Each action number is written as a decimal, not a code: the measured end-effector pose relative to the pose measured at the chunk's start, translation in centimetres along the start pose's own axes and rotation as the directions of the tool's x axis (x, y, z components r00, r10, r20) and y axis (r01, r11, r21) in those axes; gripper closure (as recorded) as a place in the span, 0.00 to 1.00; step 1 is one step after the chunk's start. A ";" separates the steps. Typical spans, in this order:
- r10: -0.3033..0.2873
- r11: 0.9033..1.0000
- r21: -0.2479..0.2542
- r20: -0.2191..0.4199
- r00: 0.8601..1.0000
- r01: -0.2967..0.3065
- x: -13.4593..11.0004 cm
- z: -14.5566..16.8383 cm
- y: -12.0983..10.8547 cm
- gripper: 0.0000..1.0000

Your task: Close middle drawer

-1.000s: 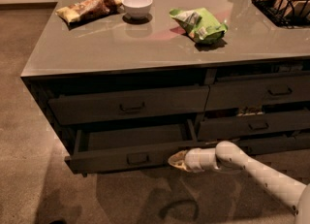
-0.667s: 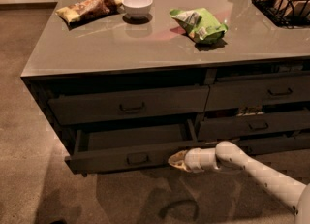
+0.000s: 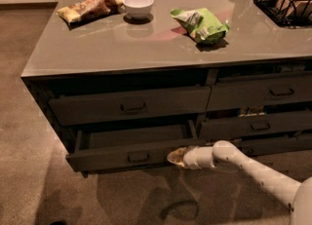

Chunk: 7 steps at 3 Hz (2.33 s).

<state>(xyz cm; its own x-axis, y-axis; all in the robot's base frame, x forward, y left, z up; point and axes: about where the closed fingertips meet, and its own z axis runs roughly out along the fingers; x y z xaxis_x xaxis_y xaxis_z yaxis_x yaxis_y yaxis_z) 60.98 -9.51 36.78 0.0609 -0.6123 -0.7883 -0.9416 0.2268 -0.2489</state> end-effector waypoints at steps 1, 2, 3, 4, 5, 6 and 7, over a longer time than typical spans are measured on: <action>-0.006 0.999 0.047 -0.002 1.000 0.006 -0.2 1.1 -1.7 1.00; -0.011 0.997 0.073 0.002 1.000 0.011 -0.4 2.1 -3.3 1.00; -0.013 0.996 0.093 0.011 1.000 0.012 0.2 3.4 -4.8 1.00; -0.011 0.994 0.111 0.024 1.000 0.008 0.9 4.1 -6.5 1.00; -0.007 0.992 0.123 0.036 0.999 0.002 1.4 4.4 -7.6 1.00; -0.006 0.993 0.120 0.049 0.999 0.000 1.4 4.3 -7.7 1.00; 0.011 0.997 0.079 0.106 0.994 -0.019 0.9 2.8 -5.0 1.00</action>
Offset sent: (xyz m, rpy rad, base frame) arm 0.0611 0.0104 0.0023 0.0046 -0.0844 -0.0810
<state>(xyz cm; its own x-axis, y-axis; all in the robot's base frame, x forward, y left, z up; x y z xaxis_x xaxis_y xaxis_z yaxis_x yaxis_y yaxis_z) 66.66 -9.08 35.71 0.0855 -0.5260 -0.8462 -0.9136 0.2974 -0.2772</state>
